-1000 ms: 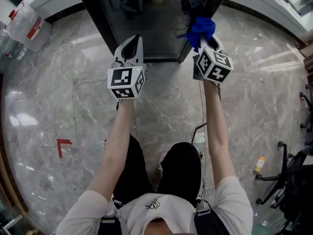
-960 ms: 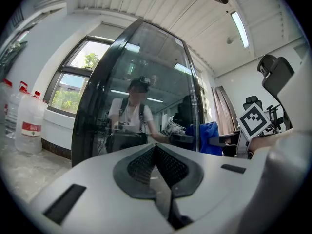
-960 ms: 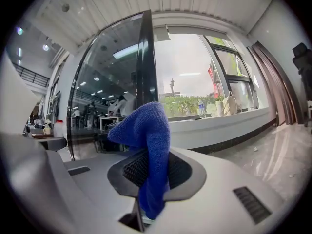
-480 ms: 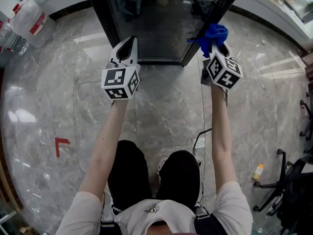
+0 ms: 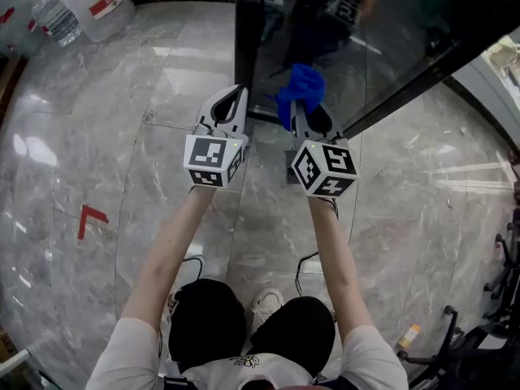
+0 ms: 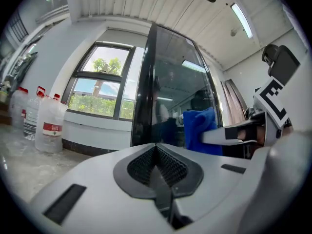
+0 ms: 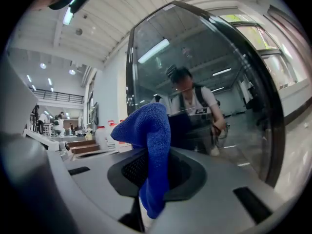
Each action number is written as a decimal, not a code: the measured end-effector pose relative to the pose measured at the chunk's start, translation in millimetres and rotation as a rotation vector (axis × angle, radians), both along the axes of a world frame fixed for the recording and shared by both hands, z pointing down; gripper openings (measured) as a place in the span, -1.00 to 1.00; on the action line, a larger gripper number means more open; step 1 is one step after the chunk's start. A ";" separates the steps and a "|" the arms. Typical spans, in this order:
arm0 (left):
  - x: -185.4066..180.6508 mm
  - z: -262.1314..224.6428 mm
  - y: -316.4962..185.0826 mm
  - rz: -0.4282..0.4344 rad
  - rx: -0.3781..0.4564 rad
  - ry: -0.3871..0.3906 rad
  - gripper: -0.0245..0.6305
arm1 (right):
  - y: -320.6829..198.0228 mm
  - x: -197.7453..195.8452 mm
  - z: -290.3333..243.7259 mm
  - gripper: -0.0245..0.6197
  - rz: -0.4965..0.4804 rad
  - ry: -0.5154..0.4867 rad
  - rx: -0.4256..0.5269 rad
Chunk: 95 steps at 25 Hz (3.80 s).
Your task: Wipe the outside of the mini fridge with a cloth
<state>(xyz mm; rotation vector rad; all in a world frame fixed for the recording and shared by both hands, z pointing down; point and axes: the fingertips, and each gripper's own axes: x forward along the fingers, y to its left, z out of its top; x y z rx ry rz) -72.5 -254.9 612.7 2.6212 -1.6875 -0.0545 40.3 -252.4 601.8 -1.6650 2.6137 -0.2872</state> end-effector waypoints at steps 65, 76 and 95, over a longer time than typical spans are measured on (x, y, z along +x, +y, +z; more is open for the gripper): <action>97.0 106.4 13.4 0.121 -0.056 0.099 -0.92 | -9.5 207.0 49.1 -0.67 0.429 0.094 0.069; 98.5 109.2 12.7 0.116 -0.056 0.077 -0.92 | -3.8 246.8 60.4 -0.68 0.511 0.067 0.037; -19.9 121.6 17.7 -0.054 -0.023 0.061 -0.92 | 0.7 8.8 83.8 -0.68 0.037 -0.071 0.007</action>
